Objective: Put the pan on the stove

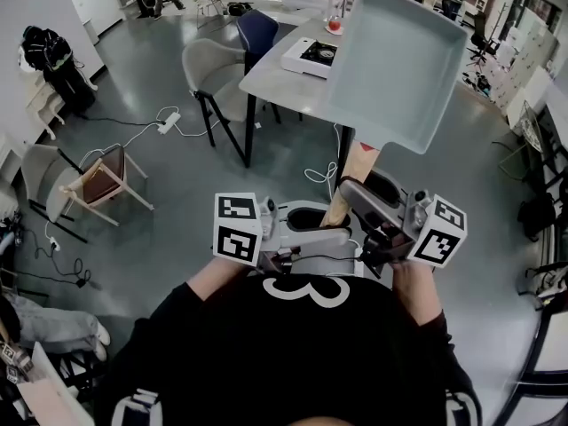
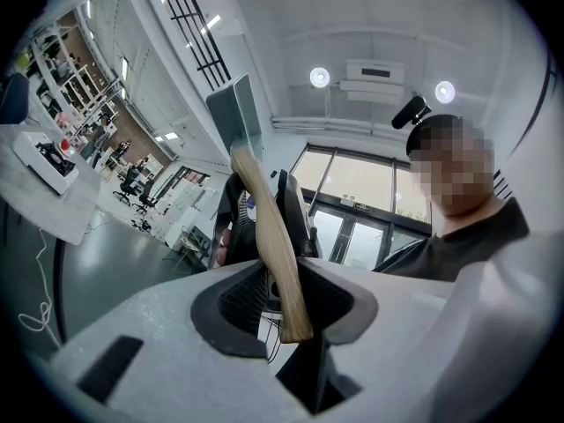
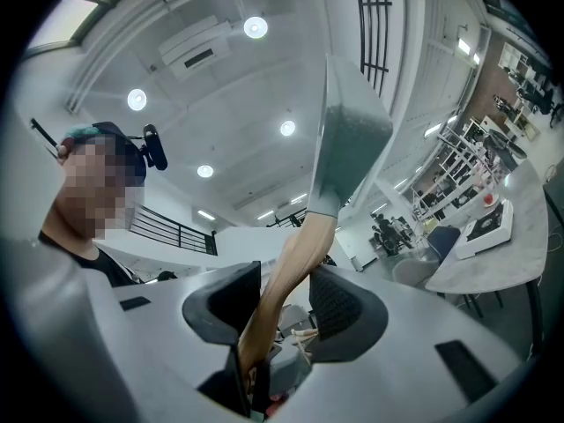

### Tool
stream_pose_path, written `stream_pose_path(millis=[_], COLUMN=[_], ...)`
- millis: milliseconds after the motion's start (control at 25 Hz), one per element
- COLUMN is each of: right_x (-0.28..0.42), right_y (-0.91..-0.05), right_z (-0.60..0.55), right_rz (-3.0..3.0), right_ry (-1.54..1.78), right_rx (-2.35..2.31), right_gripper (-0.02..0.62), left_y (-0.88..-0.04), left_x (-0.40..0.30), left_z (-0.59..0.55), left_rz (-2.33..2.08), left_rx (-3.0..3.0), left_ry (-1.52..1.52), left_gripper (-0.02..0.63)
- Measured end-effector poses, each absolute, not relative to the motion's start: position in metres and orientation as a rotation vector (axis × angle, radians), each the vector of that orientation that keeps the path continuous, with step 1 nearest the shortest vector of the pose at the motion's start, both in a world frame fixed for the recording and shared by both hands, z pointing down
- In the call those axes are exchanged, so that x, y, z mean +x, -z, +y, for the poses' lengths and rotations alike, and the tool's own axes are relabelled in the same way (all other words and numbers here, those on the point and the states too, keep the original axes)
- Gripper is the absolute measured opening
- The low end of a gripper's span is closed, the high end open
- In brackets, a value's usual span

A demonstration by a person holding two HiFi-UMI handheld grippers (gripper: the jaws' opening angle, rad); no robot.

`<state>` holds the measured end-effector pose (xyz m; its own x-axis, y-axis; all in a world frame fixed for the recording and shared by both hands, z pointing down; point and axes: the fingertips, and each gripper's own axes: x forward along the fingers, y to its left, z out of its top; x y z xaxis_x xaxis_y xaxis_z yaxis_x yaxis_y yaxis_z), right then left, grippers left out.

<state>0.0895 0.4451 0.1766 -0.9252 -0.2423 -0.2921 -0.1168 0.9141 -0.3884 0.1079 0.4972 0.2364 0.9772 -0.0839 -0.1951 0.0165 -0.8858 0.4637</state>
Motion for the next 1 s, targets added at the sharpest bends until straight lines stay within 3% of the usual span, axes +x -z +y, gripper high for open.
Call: stream_pose_path(millis=[1000], right_x=[0.047], right_y=[-0.183], right_z=[0.274], right_rz=[2.680], right_ry=[0.594], right_rx=[-0.357], right_gripper=[0.160], left_y=[-0.240], left_x=[0.061], left_z=[0.331], left_rz=[0.031], left_rx=[2.576], left_ry=[0.259], left_gripper=[0.109])
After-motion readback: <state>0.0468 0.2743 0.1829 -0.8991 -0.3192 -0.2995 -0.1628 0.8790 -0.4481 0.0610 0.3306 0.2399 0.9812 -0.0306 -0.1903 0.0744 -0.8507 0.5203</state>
